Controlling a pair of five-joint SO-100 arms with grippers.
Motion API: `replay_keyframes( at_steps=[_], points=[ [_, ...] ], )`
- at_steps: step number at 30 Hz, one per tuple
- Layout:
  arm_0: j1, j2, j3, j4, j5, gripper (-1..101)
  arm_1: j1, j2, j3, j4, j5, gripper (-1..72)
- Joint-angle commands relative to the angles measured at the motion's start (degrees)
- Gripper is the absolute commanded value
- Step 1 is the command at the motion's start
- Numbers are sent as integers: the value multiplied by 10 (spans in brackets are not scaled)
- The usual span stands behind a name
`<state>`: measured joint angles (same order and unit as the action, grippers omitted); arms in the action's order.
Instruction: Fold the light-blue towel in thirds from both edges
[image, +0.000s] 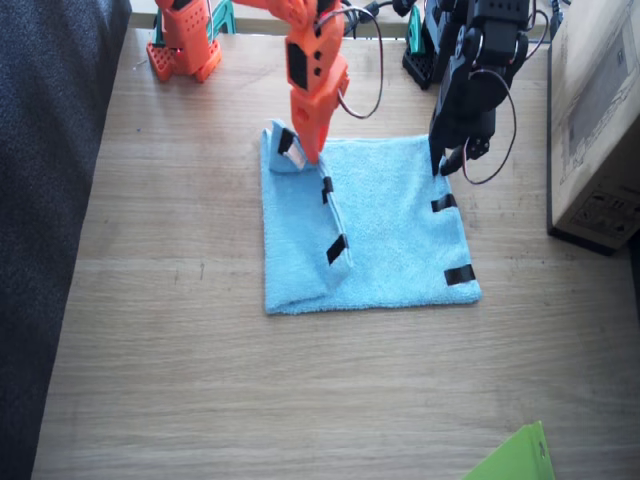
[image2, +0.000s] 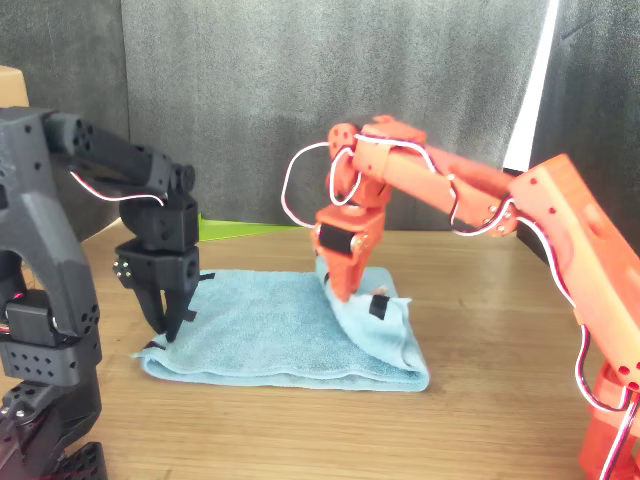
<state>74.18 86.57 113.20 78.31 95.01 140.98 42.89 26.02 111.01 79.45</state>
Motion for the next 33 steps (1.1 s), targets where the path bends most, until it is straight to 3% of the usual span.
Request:
replay_keyframes(
  at_steps=[1,10,23,33],
  points=[
    [-1,7,-9,4,3,-2,18,20,-27,5,-2,239],
    [-5,5,-11,5,1,-2,17,70,-47,5,-5,271],
    [-35,41,-103,75,17,-2,-245,129,91,4,-21,226],
    [-74,70,-216,166,45,-2,-299,99,96,3,-26,218]
  ],
)
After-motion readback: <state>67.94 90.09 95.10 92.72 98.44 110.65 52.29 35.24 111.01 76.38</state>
